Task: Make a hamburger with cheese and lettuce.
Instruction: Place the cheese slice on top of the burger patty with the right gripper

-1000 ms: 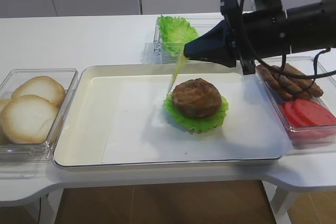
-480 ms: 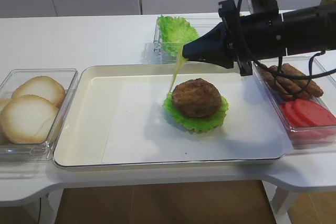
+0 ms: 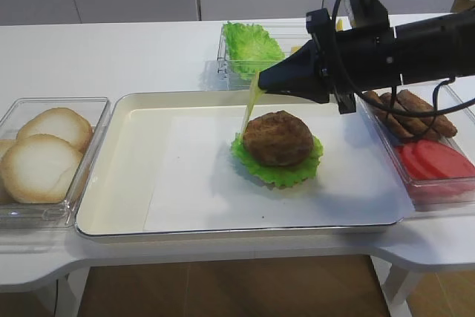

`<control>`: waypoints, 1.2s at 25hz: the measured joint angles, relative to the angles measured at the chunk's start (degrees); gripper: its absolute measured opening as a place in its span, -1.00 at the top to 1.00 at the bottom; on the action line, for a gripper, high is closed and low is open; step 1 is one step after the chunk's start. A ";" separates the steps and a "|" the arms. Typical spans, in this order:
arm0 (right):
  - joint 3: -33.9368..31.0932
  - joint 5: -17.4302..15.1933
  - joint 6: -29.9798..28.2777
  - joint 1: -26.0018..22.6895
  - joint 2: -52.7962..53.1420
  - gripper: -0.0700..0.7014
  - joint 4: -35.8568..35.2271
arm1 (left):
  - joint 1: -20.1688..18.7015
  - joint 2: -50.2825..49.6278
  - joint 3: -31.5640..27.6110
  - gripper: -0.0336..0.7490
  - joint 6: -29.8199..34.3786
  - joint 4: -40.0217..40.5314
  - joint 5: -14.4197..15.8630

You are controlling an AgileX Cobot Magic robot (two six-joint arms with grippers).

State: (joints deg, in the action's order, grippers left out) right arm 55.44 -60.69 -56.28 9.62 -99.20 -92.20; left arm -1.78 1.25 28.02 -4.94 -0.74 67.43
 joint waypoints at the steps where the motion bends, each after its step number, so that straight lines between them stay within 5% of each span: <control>1: 0.00 0.00 0.00 0.00 -0.24 0.81 0.00 | 0.00 0.00 0.00 -0.30 0.00 0.00 0.00; 14: 0.24 -2.08 0.67 0.00 -1.10 0.81 2.40 | 0.00 0.00 0.00 -0.30 0.00 0.00 0.00; 30: 0.31 4.04 6.06 0.00 4.15 0.81 10.90 | 0.00 0.00 0.00 -0.30 0.00 0.00 0.00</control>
State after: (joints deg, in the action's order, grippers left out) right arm 55.75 -56.64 -50.22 9.62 -95.05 -81.30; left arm -1.78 1.25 28.02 -4.94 -0.74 67.43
